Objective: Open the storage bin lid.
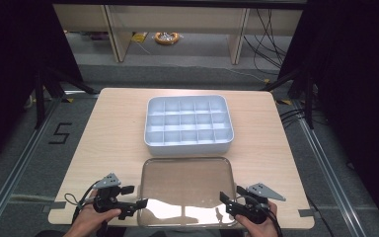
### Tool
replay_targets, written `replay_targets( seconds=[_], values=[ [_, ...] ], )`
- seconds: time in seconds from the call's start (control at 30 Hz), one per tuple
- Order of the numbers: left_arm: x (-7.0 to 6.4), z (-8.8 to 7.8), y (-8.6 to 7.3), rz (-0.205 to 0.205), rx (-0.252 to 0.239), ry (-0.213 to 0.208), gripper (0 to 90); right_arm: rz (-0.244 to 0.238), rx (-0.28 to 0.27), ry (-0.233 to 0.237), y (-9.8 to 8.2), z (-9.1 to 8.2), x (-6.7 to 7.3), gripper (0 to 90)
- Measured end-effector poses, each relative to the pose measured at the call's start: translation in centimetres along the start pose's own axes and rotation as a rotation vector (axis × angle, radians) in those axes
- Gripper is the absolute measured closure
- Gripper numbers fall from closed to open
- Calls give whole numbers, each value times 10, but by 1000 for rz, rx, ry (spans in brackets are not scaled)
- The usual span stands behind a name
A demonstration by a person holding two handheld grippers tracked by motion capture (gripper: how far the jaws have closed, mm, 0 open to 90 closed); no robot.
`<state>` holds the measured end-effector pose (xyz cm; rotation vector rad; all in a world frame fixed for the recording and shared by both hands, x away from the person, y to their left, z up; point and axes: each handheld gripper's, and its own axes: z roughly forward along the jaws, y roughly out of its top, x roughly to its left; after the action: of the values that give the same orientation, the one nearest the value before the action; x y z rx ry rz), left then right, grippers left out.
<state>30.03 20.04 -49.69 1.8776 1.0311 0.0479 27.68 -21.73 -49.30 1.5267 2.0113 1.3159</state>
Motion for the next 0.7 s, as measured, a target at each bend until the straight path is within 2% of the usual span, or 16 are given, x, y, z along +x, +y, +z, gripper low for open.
replay_targets(
  seconds=[0.03, 0.07, 0.1, 0.13, 0.17, 0.3, 0.33, 0.4, 0.43, 0.53, 0.7],
  values=[
    [-1, 0, -1, -3, 1, 2, 177, -12, 3, -5, -1, 0, 0, 291],
    [-1, -1, -1, 9, 6, -1, 178, 17, 26, -8, -1, -3, 2, 288],
    [-1, -1, -1, 11, 11, 3, 178, 7, 16, 6, -2, -3, 2, 287],
    [-1, -1, -2, 14, 11, -1, 178, -15, 20, -5, -3, -4, 1, 286],
    [0, -1, -1, 24, 7, 3, 179, -5, 12, 4, -4, -3, 1, 286],
    [-1, -2, -3, 15, 9, 0, 181, -3, 32, -5, -5, -7, 2, 285],
    [-2, -3, -4, 6, 12, -1, 181, 14, 17, 7, -5, -6, 2, 286],
    [-4, -4, -6, 1, 18, 17, 183, 15, 10, 15, -6, -9, 1, 286],
    [-4, -5, -6, 8, 19, -1, 184, 17, 7, 3, -7, -10, 0, 286],
    [-5, -6, -8, -2, 6, -6, 185, 17, 13, 8, -9, -12, -1, 286],
    [-5, -10, -10, -11, 20, -7, 185, 35, 25, 0, -14, -16, -1, 286]
  ],
)
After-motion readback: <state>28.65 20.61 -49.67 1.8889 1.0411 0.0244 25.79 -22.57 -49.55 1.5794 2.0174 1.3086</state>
